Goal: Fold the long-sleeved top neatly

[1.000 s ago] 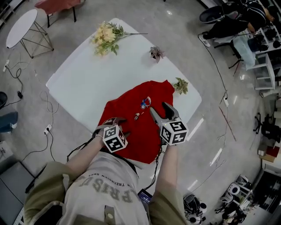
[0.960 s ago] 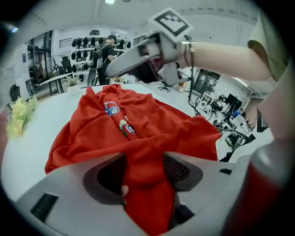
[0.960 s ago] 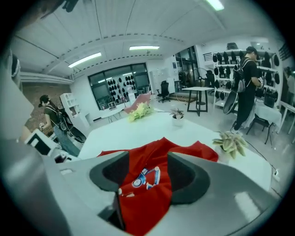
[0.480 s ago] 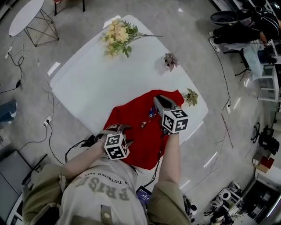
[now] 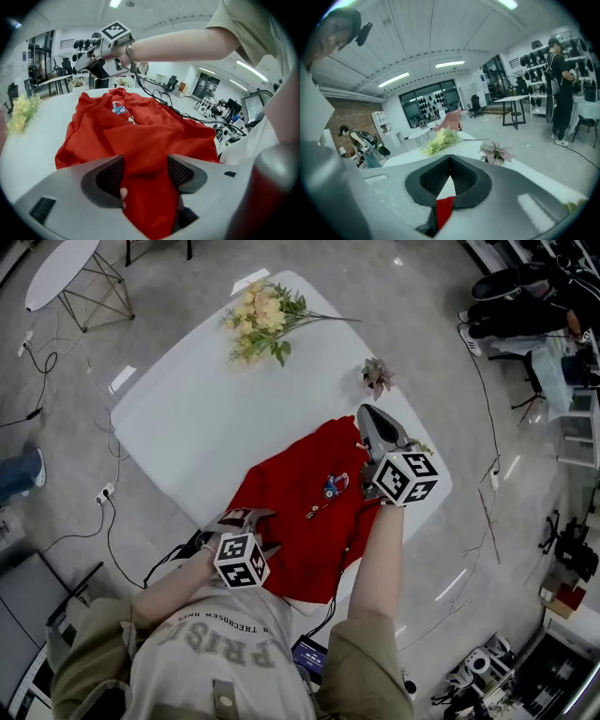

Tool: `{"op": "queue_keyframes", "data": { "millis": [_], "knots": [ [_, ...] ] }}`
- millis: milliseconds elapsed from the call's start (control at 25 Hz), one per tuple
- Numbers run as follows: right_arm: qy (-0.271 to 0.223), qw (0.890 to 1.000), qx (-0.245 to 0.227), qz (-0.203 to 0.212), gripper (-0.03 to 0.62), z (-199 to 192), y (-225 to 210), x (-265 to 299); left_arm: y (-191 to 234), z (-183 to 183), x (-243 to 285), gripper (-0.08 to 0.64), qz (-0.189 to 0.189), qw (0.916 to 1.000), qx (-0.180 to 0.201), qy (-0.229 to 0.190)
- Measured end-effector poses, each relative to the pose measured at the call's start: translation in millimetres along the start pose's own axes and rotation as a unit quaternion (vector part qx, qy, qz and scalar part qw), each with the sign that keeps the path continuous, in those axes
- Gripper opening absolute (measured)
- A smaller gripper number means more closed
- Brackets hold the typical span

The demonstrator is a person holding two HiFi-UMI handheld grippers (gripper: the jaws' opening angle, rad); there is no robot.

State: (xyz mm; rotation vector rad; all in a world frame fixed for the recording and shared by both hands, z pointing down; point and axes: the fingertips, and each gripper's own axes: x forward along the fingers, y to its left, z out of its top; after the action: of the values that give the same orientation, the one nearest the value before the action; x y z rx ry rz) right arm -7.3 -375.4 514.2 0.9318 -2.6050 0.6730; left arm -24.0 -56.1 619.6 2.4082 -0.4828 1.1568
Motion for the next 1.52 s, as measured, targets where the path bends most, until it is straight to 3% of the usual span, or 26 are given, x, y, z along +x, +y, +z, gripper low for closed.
{"op": "queue_keyframes", "data": {
  "millis": [200,240,360,440,640,800,920,1040,1160,1240,1400,1520],
  "knots": [
    [0.069,0.997,0.015,0.017,0.003,-27.1,12.1,15.3,-0.9,2.8,-5.9,0.273,0.007,0.9999,-0.004,-0.007],
    [0.084,0.996,0.022,0.026,0.042,-36.8,19.1,9.6,-0.6,5.7,-9.6,0.273,0.009,0.9999,-0.004,-0.013],
    [0.134,0.988,0.027,0.068,0.241,-66.7,46.6,-21.7,5.2,17.0,-23.5,0.275,0.02,0.9991,-0.009,-0.037],
    [0.157,0.984,0.02,0.086,0.259,-83.2,65.8,-53.8,12.8,21.0,-30.0,0.275,0.026,0.9986,-0.012,-0.044],
    [0.212,0.971,0.026,0.103,0.259,-135.2,118.8,-157.6,40.5,19.0,-33.8,0.275,0.036,0.9991,0.009,-0.02],
    [0.28,0.956,0.033,0.087,0.259,-200.0,158.1,-236.0,34.6,19.0,-28.9,0.275,0.017,0.9987,0.047,0.011],
    [0.318,0.944,0.003,0.081,0.259,-246.7,189.0,-261.7,14.1,13.1,-21.6,0.275,0.001,0.9978,0.061,0.026],
    [0.322,0.944,-0.023,0.07,0.258,-276.0,210.7,-259.1,-6.1,4.0,-15.7,0.275,0.0,0.9972,0.062,0.043],
    [0.366,0.924,-0.098,0.047,0.241,-309.5,210.4,-263.6,-21.3,-0.5,-14.0,0.275,0.008,0.9977,0.047,0.047],
    [0.377,0.915,-0.145,0.029,0.159,-319.8,205.7,-271.5,-27.8,-3.0,-13.4,0.275,0.015,0.998,0.039,0.047],
    [0.342,0.925,-0.167,0.007,0.072,-301.3,209.0,-295.5,-36.0,-10.4,-13.7,0.275,0.033,0.9975,0.033,0.052],
    [0.325,0.923,-0.204,-0.016,0.035,-291.3,217.4,-316.9,-37.7,-15.5,-15.8,0.275,0.048,0.9972,0.028,0.051]
  ]
}}
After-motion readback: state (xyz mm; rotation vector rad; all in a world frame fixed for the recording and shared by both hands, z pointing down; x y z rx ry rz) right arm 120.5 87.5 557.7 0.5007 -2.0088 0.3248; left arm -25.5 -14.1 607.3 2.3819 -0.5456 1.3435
